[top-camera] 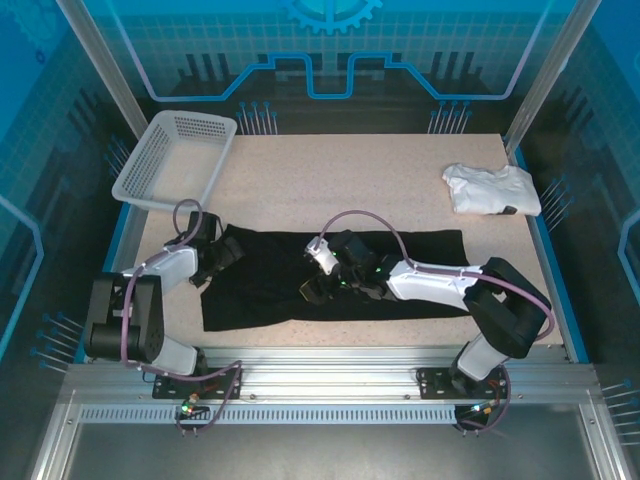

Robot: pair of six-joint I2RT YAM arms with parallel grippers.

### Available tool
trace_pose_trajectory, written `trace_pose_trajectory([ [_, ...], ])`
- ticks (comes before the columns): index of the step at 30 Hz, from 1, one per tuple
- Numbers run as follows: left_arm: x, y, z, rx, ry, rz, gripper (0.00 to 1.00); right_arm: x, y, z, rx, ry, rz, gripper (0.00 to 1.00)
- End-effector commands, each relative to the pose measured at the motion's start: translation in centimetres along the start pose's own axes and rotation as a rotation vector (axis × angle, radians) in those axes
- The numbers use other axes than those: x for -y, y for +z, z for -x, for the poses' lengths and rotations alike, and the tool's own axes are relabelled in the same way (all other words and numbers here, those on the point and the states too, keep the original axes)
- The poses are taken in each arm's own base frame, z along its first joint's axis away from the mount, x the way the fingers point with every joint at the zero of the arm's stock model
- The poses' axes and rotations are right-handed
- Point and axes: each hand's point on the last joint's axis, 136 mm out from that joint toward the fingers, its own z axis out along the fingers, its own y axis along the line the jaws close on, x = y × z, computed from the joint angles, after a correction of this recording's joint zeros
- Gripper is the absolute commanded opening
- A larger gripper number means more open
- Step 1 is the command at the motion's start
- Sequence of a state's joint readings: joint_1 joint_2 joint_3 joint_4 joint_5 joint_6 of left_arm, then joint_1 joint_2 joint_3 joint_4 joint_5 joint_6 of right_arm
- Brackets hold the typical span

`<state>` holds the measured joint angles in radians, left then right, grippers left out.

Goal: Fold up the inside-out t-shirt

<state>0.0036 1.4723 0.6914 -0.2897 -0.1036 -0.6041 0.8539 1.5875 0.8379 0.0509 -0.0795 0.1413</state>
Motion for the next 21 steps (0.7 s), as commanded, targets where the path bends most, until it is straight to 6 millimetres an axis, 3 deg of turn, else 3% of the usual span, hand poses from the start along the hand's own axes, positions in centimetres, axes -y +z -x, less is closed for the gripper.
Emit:
trace_pose_trajectory([
  [1,1.6,0.2,-3.4,-0.131,0.055,-0.094,0.99,0.6,-1.1,0.8,0.047,0.032,-0.001,0.79],
  [8,1.6,-1.2,-4.6,-0.15,0.125,-0.108,0.99,1.6,-1.1,0.7,0.05,0.059,-0.024,0.79],
  [16,1.9,-0.5,-6.1,-0.257,0.121,-0.116,0.92,1.6,-1.1,0.6,0.045,0.079,-0.023,0.79],
  [21,3.7,-1.1,-6.4,-0.274,0.123,-0.222,0.88,1.7,-0.9,0.2,0.034,0.091,-0.026,0.79],
])
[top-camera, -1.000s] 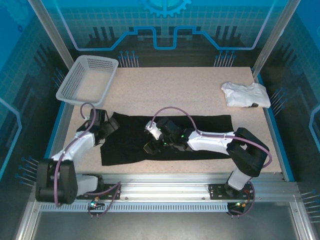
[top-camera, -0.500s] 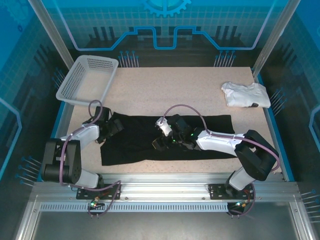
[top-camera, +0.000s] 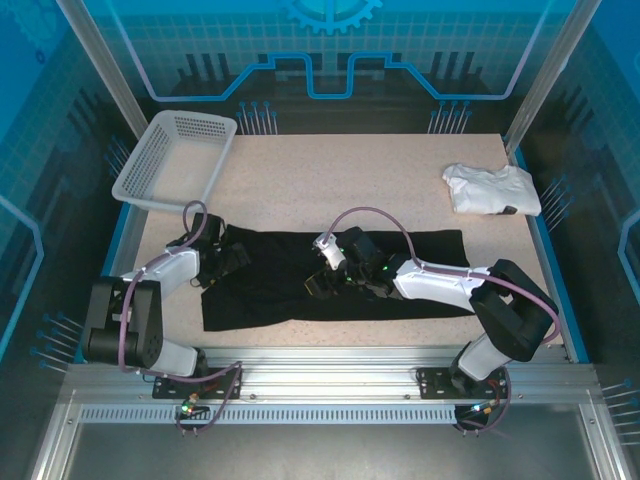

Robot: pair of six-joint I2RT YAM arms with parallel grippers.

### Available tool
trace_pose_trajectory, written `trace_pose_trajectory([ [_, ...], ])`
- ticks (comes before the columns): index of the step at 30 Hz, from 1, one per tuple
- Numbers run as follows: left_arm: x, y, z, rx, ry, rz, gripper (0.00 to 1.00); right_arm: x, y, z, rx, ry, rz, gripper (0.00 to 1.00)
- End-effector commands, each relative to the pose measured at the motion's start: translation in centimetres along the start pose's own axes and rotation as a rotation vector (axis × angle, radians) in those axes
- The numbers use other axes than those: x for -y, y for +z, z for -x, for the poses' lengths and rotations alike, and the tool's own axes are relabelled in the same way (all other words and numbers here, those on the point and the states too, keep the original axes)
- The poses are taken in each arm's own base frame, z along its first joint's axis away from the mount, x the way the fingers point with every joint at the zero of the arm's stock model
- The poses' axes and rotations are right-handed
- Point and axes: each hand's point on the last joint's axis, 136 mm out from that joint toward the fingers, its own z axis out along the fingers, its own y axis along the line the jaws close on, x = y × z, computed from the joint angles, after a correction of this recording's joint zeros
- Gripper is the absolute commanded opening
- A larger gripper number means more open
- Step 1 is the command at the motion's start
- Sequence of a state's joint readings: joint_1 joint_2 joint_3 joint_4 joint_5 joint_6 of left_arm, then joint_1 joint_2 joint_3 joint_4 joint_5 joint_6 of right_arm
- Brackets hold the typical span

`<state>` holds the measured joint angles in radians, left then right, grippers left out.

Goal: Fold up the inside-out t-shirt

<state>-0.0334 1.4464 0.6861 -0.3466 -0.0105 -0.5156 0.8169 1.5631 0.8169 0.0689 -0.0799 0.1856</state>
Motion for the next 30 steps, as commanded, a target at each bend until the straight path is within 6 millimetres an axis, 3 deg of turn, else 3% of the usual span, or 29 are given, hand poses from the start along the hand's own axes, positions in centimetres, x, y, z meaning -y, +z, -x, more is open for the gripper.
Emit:
trace_pose_trajectory([
  [1,3.5,0.0,-3.7,-0.18,0.005,-0.203,0.86,0.3,-0.1,-0.2,0.005,0.027,-0.002,0.79],
  [13,7.6,-0.3,-6.8,-0.264,0.11,-0.351,0.63,0.5,0.3,-0.4,-0.011,0.034,-0.012,0.79],
  [23,7.1,1.5,-6.6,-0.242,0.133,-0.316,0.14,0.7,0.2,-0.5,-0.02,0.039,-0.026,0.79],
  [25,7.0,1.5,-6.5,-0.22,0.14,-0.317,0.0,0.8,0.1,-0.4,-0.018,0.039,-0.028,0.79],
  [30,7.6,0.0,-5.0,-0.11,0.112,-0.367,0.0,1.0,-0.5,0.0,-0.007,0.028,-0.054,0.79],
])
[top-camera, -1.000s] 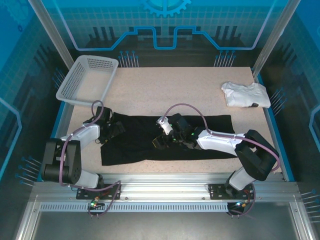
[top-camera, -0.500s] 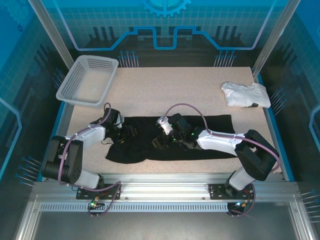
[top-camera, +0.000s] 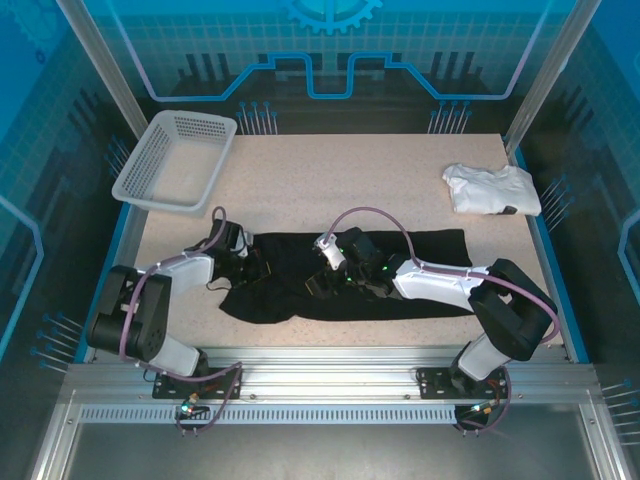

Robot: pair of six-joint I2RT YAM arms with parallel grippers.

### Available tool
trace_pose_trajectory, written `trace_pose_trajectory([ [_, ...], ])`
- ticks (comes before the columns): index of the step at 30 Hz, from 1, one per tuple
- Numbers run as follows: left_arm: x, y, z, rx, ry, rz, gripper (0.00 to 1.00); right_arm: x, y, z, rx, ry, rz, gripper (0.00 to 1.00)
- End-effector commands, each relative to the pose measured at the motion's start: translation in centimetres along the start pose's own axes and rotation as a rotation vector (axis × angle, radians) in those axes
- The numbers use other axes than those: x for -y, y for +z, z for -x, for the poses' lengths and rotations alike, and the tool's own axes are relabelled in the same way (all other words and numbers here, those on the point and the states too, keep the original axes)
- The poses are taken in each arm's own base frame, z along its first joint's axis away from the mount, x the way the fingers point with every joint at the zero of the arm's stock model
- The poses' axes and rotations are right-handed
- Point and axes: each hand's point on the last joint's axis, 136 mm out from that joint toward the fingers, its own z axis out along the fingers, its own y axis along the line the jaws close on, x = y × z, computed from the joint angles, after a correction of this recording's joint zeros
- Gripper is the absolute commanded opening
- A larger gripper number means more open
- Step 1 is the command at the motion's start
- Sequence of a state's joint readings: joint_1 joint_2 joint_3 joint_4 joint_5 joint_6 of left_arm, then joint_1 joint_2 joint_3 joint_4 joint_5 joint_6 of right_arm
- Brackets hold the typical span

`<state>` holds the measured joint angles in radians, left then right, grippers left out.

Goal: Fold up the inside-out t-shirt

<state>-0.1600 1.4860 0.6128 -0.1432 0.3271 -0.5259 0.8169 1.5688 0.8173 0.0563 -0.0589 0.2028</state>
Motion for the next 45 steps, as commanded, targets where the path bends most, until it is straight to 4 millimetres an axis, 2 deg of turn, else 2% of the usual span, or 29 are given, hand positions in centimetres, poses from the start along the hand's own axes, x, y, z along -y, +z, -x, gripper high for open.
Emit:
trace_pose_trajectory([
  [1,0.7,-1.4,0.9,0.091,0.002,-0.019,0.0,0.8,-0.9,0.5,0.011,0.006,-0.041,0.79],
  [5,1.5,-4.4,2.2,0.14,0.013,0.042,0.0,1.5,-1.8,1.0,0.036,0.008,-0.071,0.79],
  [9,0.9,-7.7,3.6,0.159,0.058,0.204,0.0,2.7,-2.8,1.2,0.054,0.039,-0.099,0.79],
  [14,-0.3,-13.2,5.7,0.205,0.12,0.422,0.0,4.2,-4.3,1.2,0.083,0.099,-0.127,0.79],
  [21,-2.9,-22.7,8.9,0.247,0.258,0.897,0.0,7.2,-7.0,0.4,0.103,0.187,-0.236,0.79],
  [23,-3.3,-24.4,9.6,0.235,0.278,1.003,0.0,8.2,-7.8,-0.2,0.103,0.211,-0.279,0.8],
  [24,-3.1,-24.5,9.7,0.223,0.29,1.02,0.0,8.6,-8.1,-0.4,0.104,0.22,-0.296,0.8],
  [26,-2.3,-23.8,10.0,0.204,0.319,1.027,0.0,9.4,-8.5,-1.0,0.103,0.243,-0.325,0.8],
  [29,-0.8,-21.8,9.9,0.169,0.364,1.004,0.0,10.1,-8.9,-1.5,0.104,0.268,-0.338,0.8],
  [33,1.4,-19.8,9.5,0.136,0.418,0.997,0.0,10.2,-9.3,-1.8,0.106,0.277,-0.343,0.81],
  [36,4.3,-16.8,8.4,0.105,0.446,0.933,0.0,10.3,-9.4,-2.1,0.106,0.283,-0.35,0.81],
  [39,7.8,-12.1,6.6,0.052,0.44,0.816,0.0,10.5,-9.8,-2.2,0.109,0.284,-0.362,0.81],
  [41,11.1,-8.0,5.2,0.007,0.442,0.687,0.0,10.6,-10.0,-2.4,0.111,0.285,-0.371,0.81],
  [44,18.4,-1.0,2.3,-0.09,0.45,0.417,0.19,10.9,-10.6,-2.9,0.109,0.293,-0.394,0.81],
  [45,20.9,0.6,1.3,-0.122,0.447,0.316,0.28,11.0,-10.9,-3.2,0.112,0.298,-0.409,0.81],
])
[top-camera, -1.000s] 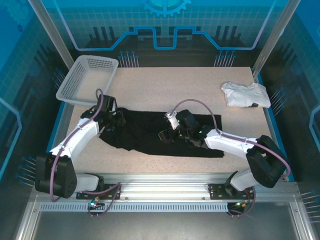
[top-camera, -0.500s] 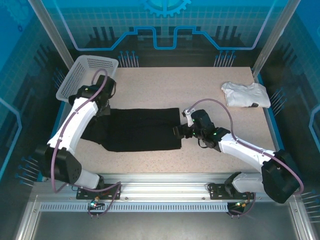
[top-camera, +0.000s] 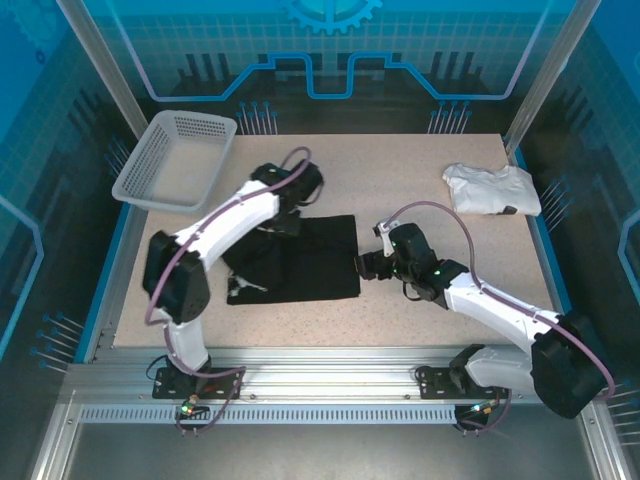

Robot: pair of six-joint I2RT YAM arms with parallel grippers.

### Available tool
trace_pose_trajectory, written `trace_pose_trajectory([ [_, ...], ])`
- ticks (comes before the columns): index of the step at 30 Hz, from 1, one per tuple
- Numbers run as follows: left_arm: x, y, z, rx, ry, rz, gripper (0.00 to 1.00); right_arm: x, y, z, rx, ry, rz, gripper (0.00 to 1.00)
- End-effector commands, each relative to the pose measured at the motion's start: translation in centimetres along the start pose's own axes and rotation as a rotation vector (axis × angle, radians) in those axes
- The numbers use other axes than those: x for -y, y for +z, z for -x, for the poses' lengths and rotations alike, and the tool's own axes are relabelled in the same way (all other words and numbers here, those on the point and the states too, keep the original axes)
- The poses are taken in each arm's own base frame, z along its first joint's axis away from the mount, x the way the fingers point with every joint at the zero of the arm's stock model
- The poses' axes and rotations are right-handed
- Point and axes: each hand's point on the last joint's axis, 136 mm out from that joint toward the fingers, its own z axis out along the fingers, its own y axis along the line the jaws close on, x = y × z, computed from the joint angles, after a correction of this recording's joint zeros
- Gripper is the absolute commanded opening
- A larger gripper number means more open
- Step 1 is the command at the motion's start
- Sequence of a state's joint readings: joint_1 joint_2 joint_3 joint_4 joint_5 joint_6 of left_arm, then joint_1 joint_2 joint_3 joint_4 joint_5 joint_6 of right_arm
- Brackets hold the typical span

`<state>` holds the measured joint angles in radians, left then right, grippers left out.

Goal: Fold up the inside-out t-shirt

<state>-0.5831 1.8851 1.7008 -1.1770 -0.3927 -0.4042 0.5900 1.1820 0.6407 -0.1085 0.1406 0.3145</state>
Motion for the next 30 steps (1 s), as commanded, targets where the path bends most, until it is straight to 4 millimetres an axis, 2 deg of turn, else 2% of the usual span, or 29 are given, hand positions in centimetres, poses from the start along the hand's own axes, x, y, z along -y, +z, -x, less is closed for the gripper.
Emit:
trace_pose_trajectory([
  [1,14.4,-1.9,2.3,-0.04,-0.047,-0.507,0.41,2.0,-0.8,-1.2,-0.005,0.033,-0.081,0.81],
  [2,16.7,-3.2,3.4,-0.024,-0.059,-0.622,0.52,2.5,-1.0,-1.5,0.001,0.042,-0.099,0.81],
  [3,17.6,-4.2,4.3,-0.003,-0.076,-0.685,0.57,2.8,-1.1,-1.8,0.005,0.052,-0.11,0.81],
  [4,17.3,-5.0,5.3,0.026,-0.094,-0.71,0.63,3.0,-1.1,-2.0,0.011,0.066,-0.114,0.82],
  [5,16.4,-5.7,6.0,0.054,-0.107,-0.717,0.72,3.0,-1.1,-2.1,0.018,0.077,-0.11,0.82],
  [6,15.0,-6.0,6.4,0.078,-0.126,-0.715,0.76,2.9,-1.0,-2.1,0.021,0.088,-0.102,0.82],
  [8,11.8,-6.7,6.2,0.133,-0.18,-0.727,0.78,2.3,-0.6,-2.0,0.019,0.109,-0.072,0.82],
  [10,8.8,-6.6,4.9,0.158,-0.249,-0.76,0.81,1.7,0.0,-1.6,0.017,0.123,-0.043,0.82],
  [12,5.7,-5.3,2.8,0.161,-0.311,-0.742,0.82,0.9,0.8,-0.8,0.01,0.13,-0.006,0.83],
  [14,2.5,-2.9,0.2,0.138,-0.376,-0.677,0.85,-0.2,1.7,0.2,0.001,0.138,0.038,0.83],
  [16,0.6,-0.6,-1.9,0.103,-0.421,-0.643,0.87,-0.8,2.6,1.0,-0.017,0.152,0.063,0.83],
  [18,-0.4,1.3,-3.2,0.072,-0.447,-0.617,0.9,-1.0,3.7,1.7,-0.04,0.163,0.077,0.83],
  [21,0.0,3.8,-3.6,0.033,-0.461,-0.639,0.93,-1.1,4.6,2.5,-0.062,0.194,0.097,0.83],
  [25,3.0,5.5,-3.1,-0.035,-0.45,-0.754,0.93,-1.2,5.0,2.3,-0.086,0.208,0.107,0.83],
  [27,4.6,5.6,-2.9,-0.055,-0.429,-0.808,0.94,-1.0,4.9,2.0,-0.092,0.212,0.097,0.83],
  [30,7.3,4.6,-2.9,-0.063,-0.381,-0.892,0.93,-0.3,4.3,1.6,-0.094,0.21,0.063,0.83],
])
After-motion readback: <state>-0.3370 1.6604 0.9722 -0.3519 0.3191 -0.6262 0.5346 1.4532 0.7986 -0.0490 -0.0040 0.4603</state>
